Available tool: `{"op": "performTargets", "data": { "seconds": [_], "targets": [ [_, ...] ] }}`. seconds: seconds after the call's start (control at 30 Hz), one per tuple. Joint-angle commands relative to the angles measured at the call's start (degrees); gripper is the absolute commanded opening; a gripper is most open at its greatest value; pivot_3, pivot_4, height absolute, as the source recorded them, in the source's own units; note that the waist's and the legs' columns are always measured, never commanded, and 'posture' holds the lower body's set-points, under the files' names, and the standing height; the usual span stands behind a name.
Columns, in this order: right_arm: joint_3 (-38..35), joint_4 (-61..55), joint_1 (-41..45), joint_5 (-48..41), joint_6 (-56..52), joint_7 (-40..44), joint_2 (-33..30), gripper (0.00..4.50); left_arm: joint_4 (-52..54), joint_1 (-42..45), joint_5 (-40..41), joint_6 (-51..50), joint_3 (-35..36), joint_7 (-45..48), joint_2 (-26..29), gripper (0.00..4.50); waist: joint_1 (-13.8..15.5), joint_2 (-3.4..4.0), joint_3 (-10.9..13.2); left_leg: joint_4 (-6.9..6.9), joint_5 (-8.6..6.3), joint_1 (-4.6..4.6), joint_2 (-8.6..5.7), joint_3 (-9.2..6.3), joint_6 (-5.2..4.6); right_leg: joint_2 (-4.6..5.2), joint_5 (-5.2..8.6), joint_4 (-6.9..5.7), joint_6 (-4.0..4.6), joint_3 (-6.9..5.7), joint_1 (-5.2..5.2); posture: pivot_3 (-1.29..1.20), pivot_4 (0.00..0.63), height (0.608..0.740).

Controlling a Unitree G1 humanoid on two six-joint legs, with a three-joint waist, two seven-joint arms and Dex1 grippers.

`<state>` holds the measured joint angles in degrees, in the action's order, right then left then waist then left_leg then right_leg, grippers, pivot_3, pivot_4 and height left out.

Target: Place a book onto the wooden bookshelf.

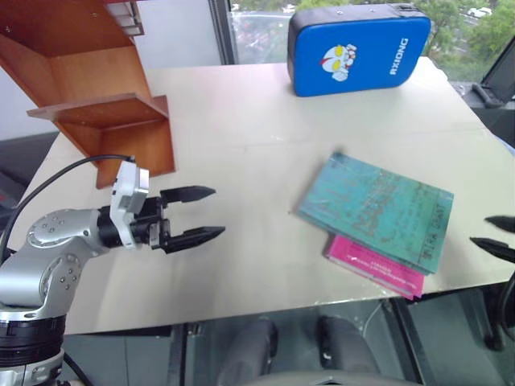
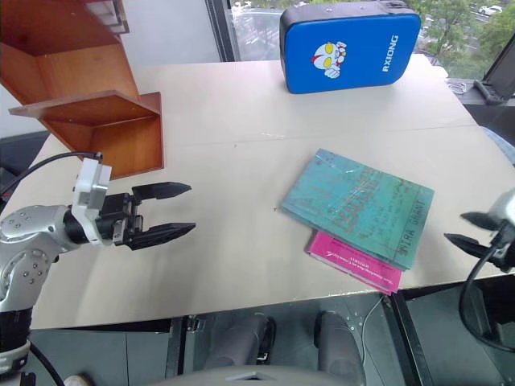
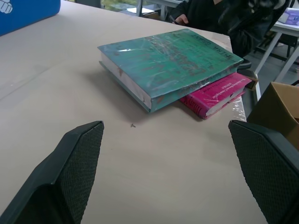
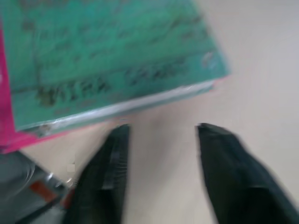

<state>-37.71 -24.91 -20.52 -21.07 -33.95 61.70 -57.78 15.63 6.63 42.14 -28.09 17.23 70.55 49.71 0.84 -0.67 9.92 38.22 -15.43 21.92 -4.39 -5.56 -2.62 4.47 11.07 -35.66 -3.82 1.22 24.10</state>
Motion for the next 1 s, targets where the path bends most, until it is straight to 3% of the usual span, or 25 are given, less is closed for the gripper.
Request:
{"op": "performTargets", "data": {
  "seconds": [0.03, 0.07, 0.27, 0.8, 1.0],
  "targets": [
    [2.61, -3.61, -1.20, 1.22, -2.30, -2.17, -0.18, 0.40, 2.53, 0.41, 0.22, 0.93, 0.08, 0.60, 0.75, 4.50, 0.01, 0.01, 0.00, 0.00, 0.00, 0.00, 0.00, 0.01, 0.00, 0.00, 0.00, 0.00, 0.00, 0.01, 0.00, 0.00, 0.150, 0.736],
    [4.05, -4.70, -1.76, 1.22, -3.22, -2.64, 0.03, 0.17, 2.62, 0.34, 0.19, 0.90, 0.11, 0.58, 0.73, 4.50, 0.02, 0.00, 0.00, 0.00, 0.00, 0.00, 0.00, 0.01, 0.00, 0.00, 0.00, 0.00, 0.00, 0.01, 0.00, 0.00, 0.150, 0.736],
    [12.62, -8.95, 0.58, -0.32, -7.10, -6.76, 2.48, 0.17, 3.24, -0.16, 0.18, 0.68, 0.11, 0.03, 0.29, 4.50, -0.01, -0.01, 0.01, 0.01, 0.00, -0.02, 0.00, -0.01, 0.01, 0.00, 0.00, 0.00, -0.01, 0.00, -0.01, 0.00, 0.150, 0.736],
    [39.10, -3.32, 24.47, 3.72, -5.60, -17.03, 14.80, 0.17, 4.26, -0.28, 0.85, -0.03, 0.00, -2.33, -0.61, 4.50, -0.13, -0.05, 0.10, 0.02, 0.07, 0.00, 0.00, -0.04, 0.02, -0.10, -0.01, -0.02, 0.00, -0.01, 0.04, 0.00, 0.150, 0.736],
    [42.89, -2.99, 28.59, 3.57, -4.96, -17.30, 18.21, 0.17, 4.74, -0.06, 1.47, -0.61, -0.24, -3.73, -1.34, 4.50, -0.05, -0.03, 0.11, 0.01, 0.11, 0.00, 0.01, -0.04, 0.11, -0.32, -0.02, -0.03, 0.02, 0.02, 0.08, 0.00, 0.150, 0.736]
  ]
}}
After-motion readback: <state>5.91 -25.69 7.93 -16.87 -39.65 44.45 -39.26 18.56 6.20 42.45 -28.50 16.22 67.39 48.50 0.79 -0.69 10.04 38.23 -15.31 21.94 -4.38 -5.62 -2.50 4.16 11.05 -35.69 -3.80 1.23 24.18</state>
